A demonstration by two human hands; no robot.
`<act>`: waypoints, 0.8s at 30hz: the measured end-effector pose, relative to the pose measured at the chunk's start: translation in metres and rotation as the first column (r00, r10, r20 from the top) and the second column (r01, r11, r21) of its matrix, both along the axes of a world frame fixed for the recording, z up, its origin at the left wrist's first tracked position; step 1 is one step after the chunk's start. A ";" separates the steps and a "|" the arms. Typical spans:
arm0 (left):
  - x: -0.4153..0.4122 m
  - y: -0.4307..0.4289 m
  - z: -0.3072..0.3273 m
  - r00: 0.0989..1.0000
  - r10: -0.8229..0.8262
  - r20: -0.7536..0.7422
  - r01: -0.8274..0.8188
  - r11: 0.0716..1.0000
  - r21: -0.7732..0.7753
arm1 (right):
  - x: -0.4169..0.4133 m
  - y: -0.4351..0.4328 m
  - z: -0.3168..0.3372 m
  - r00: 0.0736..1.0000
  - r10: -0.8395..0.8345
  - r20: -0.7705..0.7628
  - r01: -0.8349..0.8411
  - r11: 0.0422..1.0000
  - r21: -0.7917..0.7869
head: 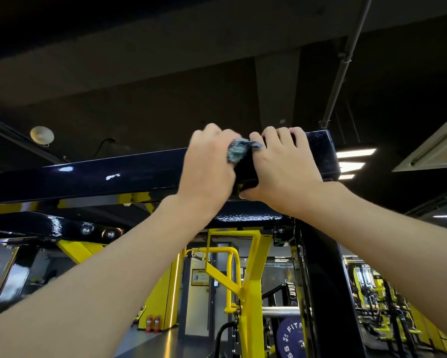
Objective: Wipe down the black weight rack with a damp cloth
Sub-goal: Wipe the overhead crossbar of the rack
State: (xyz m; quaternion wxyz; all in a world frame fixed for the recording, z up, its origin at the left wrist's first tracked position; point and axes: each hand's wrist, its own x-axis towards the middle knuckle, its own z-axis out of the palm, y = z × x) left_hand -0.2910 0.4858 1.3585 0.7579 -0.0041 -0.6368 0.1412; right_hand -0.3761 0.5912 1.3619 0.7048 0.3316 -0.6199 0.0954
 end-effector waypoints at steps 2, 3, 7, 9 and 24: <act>-0.001 0.005 0.005 0.998 0.020 0.059 -0.017 0.998 -0.059 | 0.000 0.002 0.000 1.000 -0.003 0.009 0.003 1.000 0.007; 0.001 0.003 0.007 0.996 0.042 0.073 -0.037 0.997 -0.070 | 0.000 0.004 0.000 1.000 -0.002 0.009 0.002 1.000 0.018; 0.013 -0.020 0.006 1.000 0.021 -0.012 -0.021 0.999 0.047 | -0.002 0.010 0.002 1.000 -0.015 -0.002 0.016 0.998 0.059; 0.015 -0.020 -0.010 0.999 0.040 -0.014 -0.039 0.998 0.050 | 0.001 0.011 0.002 0.999 -0.033 0.018 0.031 0.997 0.075; 0.032 -0.049 0.006 0.999 0.045 -0.003 -0.045 0.999 0.014 | 0.028 -0.035 0.009 0.997 -0.078 0.002 0.078 0.993 0.091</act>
